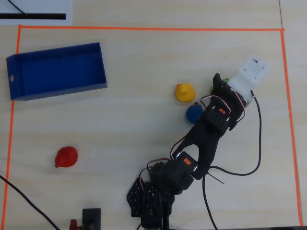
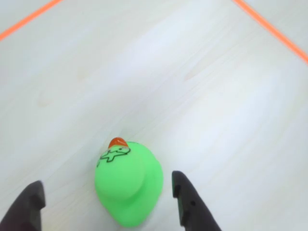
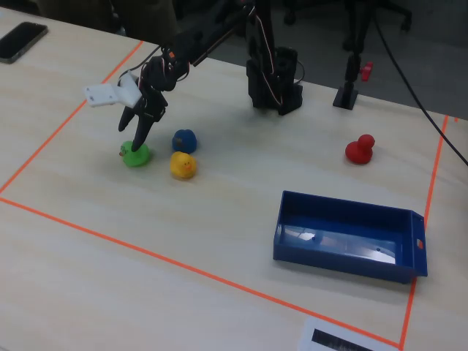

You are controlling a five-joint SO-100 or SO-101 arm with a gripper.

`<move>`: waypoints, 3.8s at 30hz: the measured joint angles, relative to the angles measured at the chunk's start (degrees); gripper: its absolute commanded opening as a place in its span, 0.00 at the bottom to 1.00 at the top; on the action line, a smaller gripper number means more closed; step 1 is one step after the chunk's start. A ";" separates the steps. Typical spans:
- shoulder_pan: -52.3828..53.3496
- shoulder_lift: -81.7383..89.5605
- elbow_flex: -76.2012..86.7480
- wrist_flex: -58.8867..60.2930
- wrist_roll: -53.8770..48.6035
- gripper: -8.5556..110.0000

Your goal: Grasp green duck and put it into box.

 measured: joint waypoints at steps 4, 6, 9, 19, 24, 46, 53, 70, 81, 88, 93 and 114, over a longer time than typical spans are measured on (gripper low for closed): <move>-0.09 -3.34 -0.18 -0.70 0.00 0.38; -0.09 -4.48 -0.53 -1.14 0.00 0.38; -0.09 -6.42 -0.62 -2.55 0.00 0.38; -0.35 -10.55 -0.62 -5.98 -0.62 0.07; -1.32 -9.32 -3.25 0.18 2.81 0.07; -72.42 0.18 -46.23 75.59 48.43 0.07; -83.94 -22.85 -73.21 75.76 49.39 0.07; -72.07 -39.02 -85.96 67.94 43.24 0.39; -62.31 -0.26 -62.14 66.45 35.95 0.07; -53.09 46.32 -14.24 46.93 24.26 0.07; -45.97 77.08 20.30 39.90 17.75 0.07; -43.59 105.03 67.41 60.56 11.43 0.09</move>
